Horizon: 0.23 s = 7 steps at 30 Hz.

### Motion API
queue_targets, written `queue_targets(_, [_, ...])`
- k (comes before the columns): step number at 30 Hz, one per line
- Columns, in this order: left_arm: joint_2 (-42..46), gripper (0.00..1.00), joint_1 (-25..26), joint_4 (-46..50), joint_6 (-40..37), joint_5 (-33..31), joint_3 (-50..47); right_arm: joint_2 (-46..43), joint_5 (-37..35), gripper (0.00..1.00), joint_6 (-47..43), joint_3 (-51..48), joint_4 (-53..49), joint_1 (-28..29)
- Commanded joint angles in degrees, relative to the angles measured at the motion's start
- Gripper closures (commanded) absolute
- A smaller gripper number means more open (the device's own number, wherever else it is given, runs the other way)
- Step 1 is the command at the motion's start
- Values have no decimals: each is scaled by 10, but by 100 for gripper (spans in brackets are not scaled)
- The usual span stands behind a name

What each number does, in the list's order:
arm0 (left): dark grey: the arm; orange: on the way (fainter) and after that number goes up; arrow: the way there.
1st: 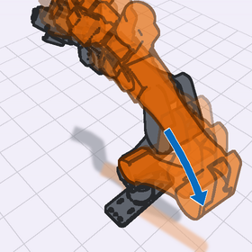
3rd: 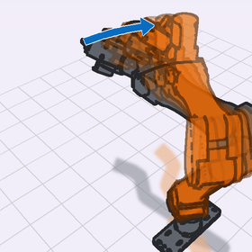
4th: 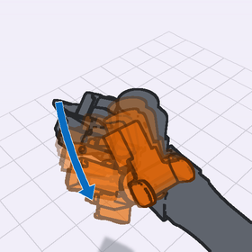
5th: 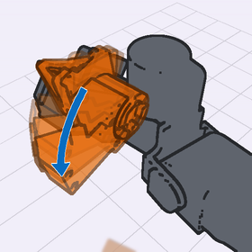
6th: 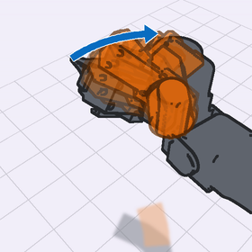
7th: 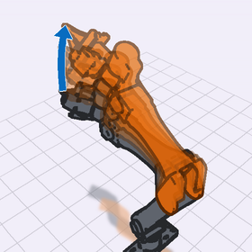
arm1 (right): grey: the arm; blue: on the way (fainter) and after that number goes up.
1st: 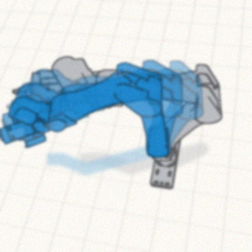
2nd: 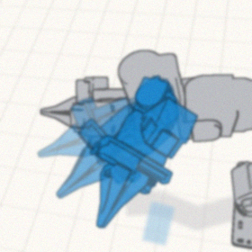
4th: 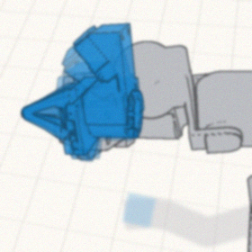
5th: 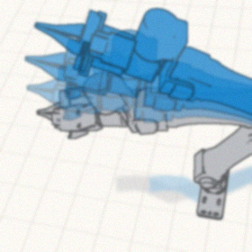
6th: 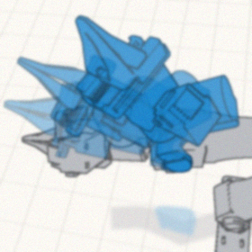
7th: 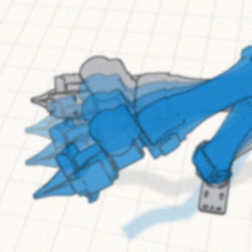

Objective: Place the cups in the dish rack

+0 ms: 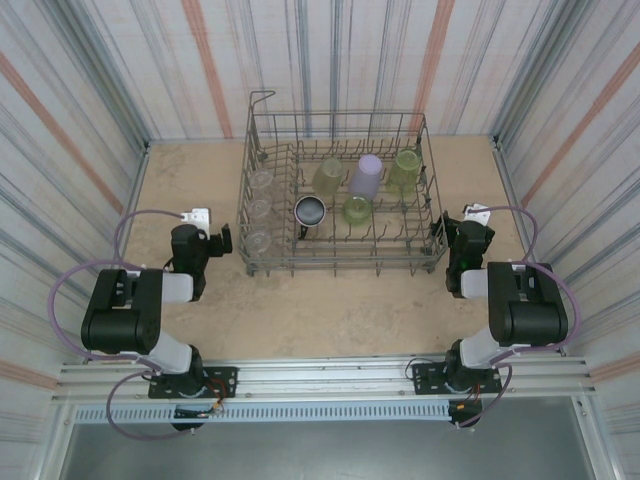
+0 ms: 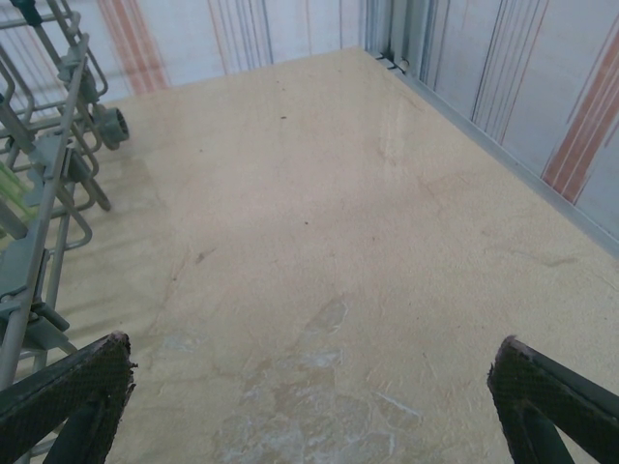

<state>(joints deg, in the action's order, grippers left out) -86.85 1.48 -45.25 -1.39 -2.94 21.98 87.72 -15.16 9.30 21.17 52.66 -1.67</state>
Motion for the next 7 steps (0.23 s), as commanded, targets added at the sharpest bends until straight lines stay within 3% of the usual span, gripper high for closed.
queue_targets(1, [6,1,-1,-9,-12,2,9,11,34,1,-42,-1,-15,30])
queue_targets(7, [6,1,-1,-9,-12,1,9,9,61,1,-36,3,-25,17])
